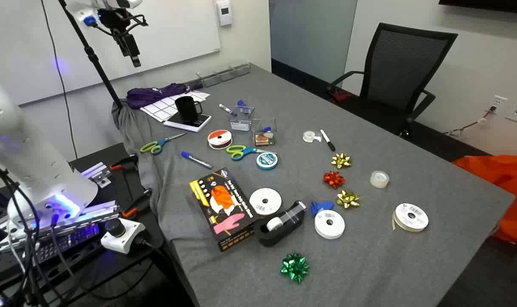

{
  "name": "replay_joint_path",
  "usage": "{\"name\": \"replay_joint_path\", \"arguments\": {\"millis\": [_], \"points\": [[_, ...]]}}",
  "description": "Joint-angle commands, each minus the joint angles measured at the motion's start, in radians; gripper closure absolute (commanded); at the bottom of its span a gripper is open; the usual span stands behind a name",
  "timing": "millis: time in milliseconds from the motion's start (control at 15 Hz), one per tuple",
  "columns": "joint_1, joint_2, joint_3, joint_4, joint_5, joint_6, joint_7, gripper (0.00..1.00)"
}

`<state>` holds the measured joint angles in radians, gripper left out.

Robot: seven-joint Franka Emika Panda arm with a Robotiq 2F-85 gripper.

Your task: Put the marker in the left tray

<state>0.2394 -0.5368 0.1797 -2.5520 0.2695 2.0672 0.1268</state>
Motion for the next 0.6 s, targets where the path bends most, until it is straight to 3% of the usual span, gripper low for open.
{"name": "replay_joint_path", "arguments": {"millis": [0, 333, 533], "points": [[-0.005, 0.000, 0.004, 0.002, 0.002, -0.003, -0.002, 0.00], [-0.005, 0.000, 0.004, 0.002, 0.002, -0.003, -0.002, 0.00], [-0.026, 0.025, -0.007, -0.017, 0.043, 0.021, 0.065, 0.00]]}}
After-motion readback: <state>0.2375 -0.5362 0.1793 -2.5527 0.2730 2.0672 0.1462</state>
